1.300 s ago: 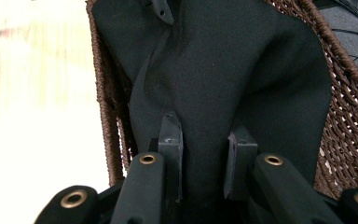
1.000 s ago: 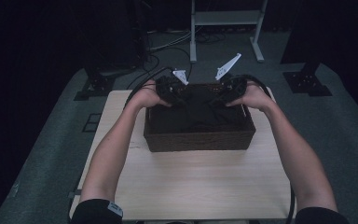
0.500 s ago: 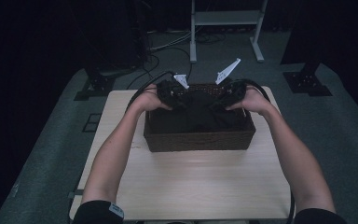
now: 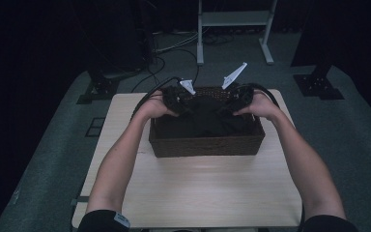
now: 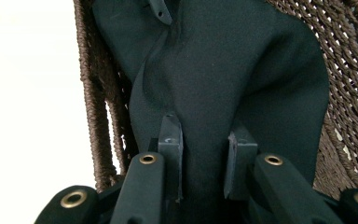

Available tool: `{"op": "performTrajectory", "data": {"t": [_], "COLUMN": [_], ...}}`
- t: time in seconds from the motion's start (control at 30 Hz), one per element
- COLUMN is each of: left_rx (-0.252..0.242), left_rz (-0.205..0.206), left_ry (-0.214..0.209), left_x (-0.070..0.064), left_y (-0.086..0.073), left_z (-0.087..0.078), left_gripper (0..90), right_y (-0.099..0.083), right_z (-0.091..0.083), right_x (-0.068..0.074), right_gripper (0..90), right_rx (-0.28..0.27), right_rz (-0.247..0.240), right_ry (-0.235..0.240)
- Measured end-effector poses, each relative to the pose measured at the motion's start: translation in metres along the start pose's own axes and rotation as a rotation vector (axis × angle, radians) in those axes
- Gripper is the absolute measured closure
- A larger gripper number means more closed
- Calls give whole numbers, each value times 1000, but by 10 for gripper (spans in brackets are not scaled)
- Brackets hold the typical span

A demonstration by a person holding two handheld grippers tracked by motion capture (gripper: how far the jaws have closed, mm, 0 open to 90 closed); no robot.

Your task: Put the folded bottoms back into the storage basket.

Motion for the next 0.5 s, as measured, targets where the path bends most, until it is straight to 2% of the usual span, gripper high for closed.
{"op": "performTrajectory", "data": {"t": [0.27,0.5], "left_rx": [28,29], "left_rz": [4,0], "left_ry": [3,-1], "left_x": [1,2], "left_y": [3,2], "left_z": [12,19], "left_gripper": [722,723], "right_y": [-11,-16], "right_z": [7,9], "right_x": [-1,-3], "right_gripper": [721,721], "right_rx": [-1,10], "right_rz": [27,38], "right_ry": [2,0]}}
Point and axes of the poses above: each handheld gripper's, and its own axes: z roughly forward along the jaws, y roughly out of its top, x roughly to its left, the point moved 2 cm from there along z, roughly forward along the jaws, and after that the axes turned 9 degrees about -y, right-handed, at the moved point
